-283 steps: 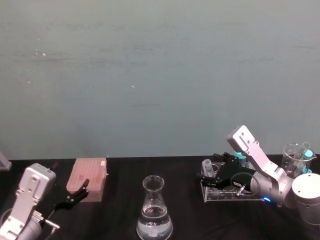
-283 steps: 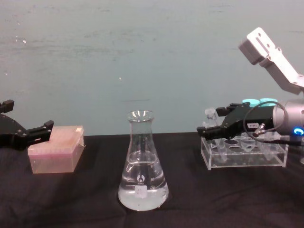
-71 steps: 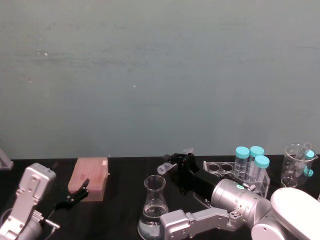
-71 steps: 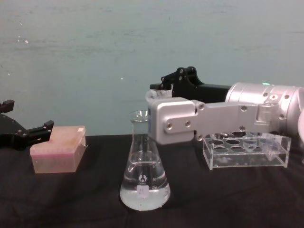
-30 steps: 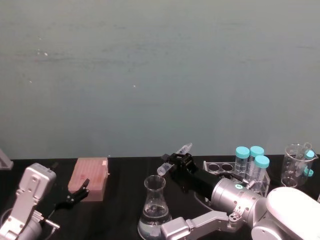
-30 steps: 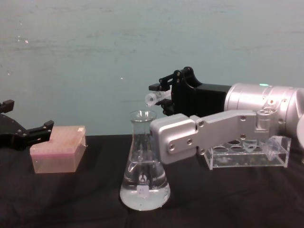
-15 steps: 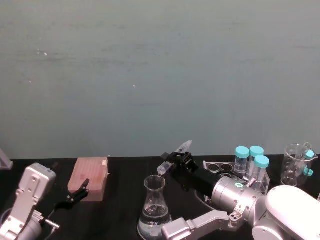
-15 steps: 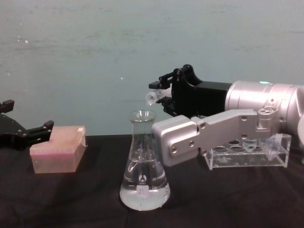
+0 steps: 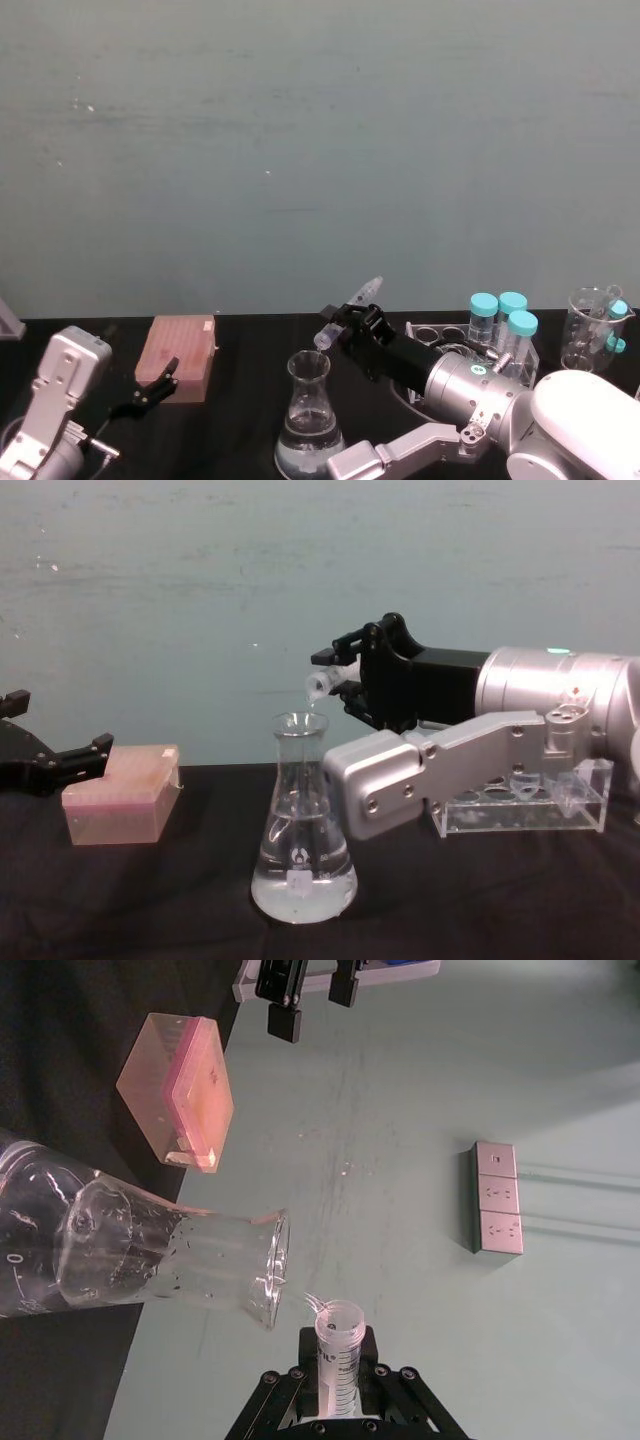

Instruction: Pour the liquid from the test tube into the beaker using one hand.

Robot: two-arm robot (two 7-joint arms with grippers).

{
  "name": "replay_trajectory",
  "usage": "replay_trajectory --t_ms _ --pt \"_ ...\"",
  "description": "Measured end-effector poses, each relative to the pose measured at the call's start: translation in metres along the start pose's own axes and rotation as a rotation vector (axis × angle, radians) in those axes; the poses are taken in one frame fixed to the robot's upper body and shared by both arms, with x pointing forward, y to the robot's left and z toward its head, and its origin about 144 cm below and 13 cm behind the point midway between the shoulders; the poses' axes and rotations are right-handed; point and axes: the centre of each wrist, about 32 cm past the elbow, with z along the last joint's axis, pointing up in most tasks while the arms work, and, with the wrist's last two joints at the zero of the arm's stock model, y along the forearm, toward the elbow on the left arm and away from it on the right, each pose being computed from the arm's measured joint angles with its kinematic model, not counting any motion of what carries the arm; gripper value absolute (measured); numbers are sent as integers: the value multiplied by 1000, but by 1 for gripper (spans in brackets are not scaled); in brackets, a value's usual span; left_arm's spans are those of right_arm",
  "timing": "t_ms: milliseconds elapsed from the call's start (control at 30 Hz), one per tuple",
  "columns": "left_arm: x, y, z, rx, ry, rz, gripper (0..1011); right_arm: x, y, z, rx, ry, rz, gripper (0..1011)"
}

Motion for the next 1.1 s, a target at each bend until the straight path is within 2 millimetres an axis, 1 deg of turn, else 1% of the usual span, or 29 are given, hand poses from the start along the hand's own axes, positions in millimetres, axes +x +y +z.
replay_trajectory --t_ms 433,600,733,767,867,967,1067,1100 --pt "0 0 0 0 0 0 1000 2 -1 2 9 -16 -7 216" --pt "0 0 0 0 0 0 1000 2 -3 2 -3 39 -6 216" --pt "0 0 0 0 0 0 1000 4 -6 0 -27 183 -6 216" --pt "0 0 0 0 0 0 1000 6 -8 -2 -38 265 -7 216" --pt "0 0 0 0 0 0 1000 9 -13 -6 -53 401 -11 216" --pt "0 0 0 0 0 0 1000 13 -22 -18 -82 625 -12 216" --pt "0 0 0 0 0 0 1000 15 -28 -27 -102 738 -18 216" --pt "0 0 0 0 0 0 1000 16 -31 -33 -114 808 -25 216"
